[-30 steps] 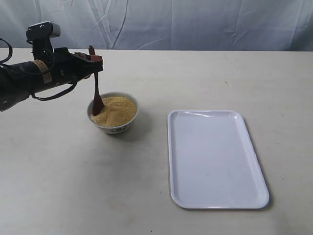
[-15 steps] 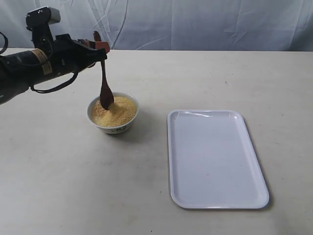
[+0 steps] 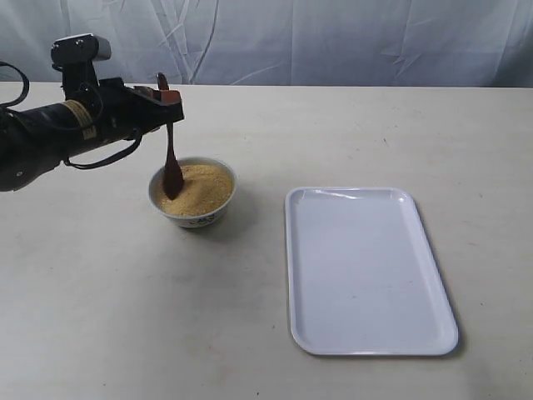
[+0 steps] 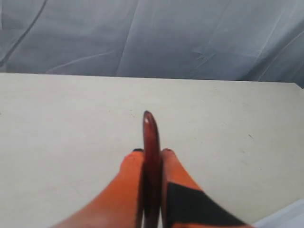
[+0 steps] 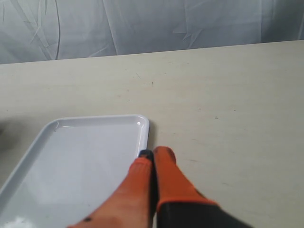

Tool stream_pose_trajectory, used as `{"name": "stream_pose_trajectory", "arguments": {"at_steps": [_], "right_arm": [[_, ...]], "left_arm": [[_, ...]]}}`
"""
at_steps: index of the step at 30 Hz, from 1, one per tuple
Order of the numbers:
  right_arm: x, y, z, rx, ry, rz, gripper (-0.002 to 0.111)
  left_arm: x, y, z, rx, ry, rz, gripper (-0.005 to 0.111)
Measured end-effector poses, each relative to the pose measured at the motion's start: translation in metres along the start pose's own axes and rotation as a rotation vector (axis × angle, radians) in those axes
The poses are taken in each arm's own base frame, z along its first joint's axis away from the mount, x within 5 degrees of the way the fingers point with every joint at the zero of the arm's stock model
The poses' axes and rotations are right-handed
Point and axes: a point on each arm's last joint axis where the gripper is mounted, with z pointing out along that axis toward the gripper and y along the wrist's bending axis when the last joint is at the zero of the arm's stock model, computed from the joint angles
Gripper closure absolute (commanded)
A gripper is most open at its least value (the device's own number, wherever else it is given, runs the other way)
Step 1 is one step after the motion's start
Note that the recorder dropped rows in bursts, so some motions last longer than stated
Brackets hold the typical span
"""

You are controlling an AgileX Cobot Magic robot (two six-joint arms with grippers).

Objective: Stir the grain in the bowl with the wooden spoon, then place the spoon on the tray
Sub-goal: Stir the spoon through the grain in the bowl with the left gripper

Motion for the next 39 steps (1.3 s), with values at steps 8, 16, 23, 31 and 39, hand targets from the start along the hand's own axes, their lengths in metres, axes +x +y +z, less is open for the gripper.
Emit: {"name": "stream_pose_trajectory", "arguments": {"at_steps": [8,16,23,31,39], "right_arm": [[0.000,0.000,0.000,0.000,0.000,0.000,0.108],[0.000,0.000,0.000,0.000,0.000,0.000,0.108],[0.000,0.000,0.000,0.000,0.000,0.000,0.108],[0.000,0.000,0.000,0.000,0.000,0.000,0.108],[0.000,0.000,0.000,0.000,0.000,0.000,0.108]], "left_arm": [[0.007,-0.001,0.004,0.023,0.007,-0.103,0.107],[-0.001,-0.007,0.002,0.054,-0.030,-0.199,0.107],[-0.017,-0.012,-0.007,0.026,-0.063,-0.130,0.107],[0.004,0.001,0.003,-0.028,0.002,-0.111,0.107],[0.018,0.001,0.010,0.047,0.022,-0.161,0.107]]}}
